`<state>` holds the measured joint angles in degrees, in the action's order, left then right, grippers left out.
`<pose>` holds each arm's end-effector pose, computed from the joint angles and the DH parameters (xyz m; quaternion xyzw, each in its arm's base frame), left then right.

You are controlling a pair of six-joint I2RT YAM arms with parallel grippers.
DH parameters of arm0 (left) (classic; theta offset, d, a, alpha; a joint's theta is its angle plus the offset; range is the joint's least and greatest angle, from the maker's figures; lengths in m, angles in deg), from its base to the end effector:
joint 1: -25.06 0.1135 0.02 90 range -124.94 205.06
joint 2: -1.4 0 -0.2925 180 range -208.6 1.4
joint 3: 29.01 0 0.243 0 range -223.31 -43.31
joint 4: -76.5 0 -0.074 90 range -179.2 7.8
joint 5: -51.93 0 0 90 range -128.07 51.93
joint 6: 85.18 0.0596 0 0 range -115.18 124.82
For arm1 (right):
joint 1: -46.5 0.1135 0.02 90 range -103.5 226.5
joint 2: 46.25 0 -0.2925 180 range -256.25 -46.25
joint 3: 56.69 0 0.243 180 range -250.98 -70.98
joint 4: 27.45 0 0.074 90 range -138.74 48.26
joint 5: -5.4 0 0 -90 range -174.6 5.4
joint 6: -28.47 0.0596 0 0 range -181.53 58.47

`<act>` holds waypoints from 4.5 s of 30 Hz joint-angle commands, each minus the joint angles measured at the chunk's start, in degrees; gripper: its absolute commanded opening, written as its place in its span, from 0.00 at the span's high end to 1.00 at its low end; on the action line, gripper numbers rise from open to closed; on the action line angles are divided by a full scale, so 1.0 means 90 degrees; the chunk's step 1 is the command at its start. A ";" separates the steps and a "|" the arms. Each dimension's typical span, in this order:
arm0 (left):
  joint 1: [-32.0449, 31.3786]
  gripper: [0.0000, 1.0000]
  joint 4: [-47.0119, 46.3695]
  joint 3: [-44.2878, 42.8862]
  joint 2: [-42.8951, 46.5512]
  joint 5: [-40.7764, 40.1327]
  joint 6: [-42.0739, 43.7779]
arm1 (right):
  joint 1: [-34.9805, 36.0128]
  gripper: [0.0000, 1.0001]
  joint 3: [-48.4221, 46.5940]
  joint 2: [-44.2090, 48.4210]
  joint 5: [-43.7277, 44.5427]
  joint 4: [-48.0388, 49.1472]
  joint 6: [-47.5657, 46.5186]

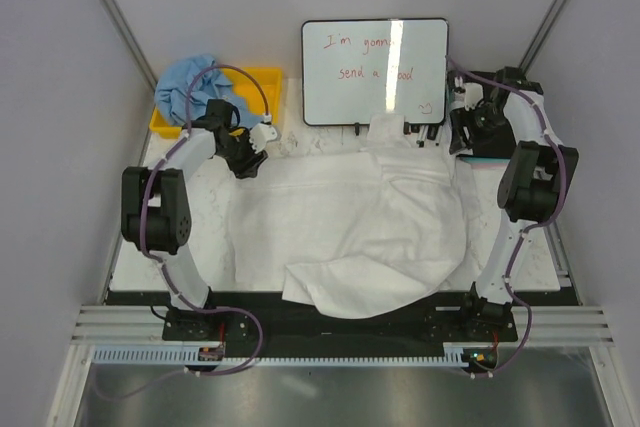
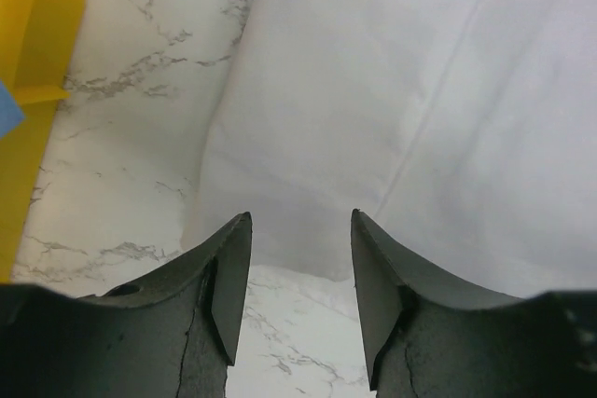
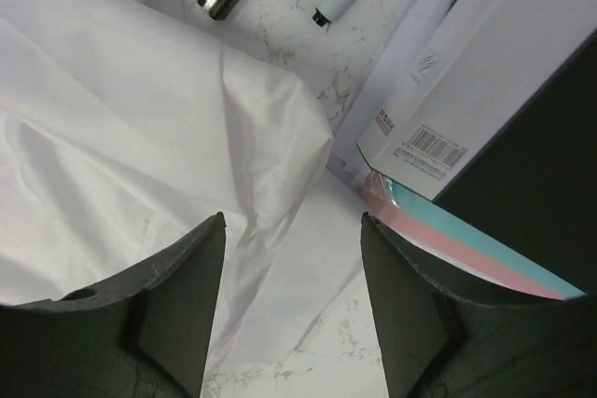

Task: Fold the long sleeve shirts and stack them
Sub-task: Fold the shirt

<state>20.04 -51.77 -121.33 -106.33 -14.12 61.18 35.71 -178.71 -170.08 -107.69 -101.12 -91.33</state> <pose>0.3896 -0.0585 0.2092 0.5247 0.8036 -0.0993 0.2628 0.4543 -0.0628 0.2241 -0.1854 0.9544 0.1433 0.1850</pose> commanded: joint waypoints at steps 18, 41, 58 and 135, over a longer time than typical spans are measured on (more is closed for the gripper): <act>-0.0068 0.40 -0.0038 0.0426 0.1490 0.1529 -0.0960 | 0.1940 0.39 -0.2132 -0.1104 0.0690 0.2202 0.1212; -0.0068 0.39 -0.0028 0.0729 0.1598 0.1343 -0.0666 | 0.2097 0.41 -0.2103 -0.1778 0.0964 0.2300 0.0841; -0.0068 0.37 0.0001 0.0398 0.1764 0.1723 -0.1105 | 0.2116 1.00 -0.1645 -0.0346 0.0623 0.2193 0.0811; -0.5839 0.98 -0.1034 -0.1302 0.2262 -0.0122 -0.1906 | 0.2488 0.94 0.2155 0.6288 -0.1868 -0.0346 0.1065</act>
<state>-32.09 -62.19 -133.00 -89.82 -16.05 48.94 57.92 -159.45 -114.79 -123.40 -104.22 -81.87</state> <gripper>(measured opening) 0.025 0.037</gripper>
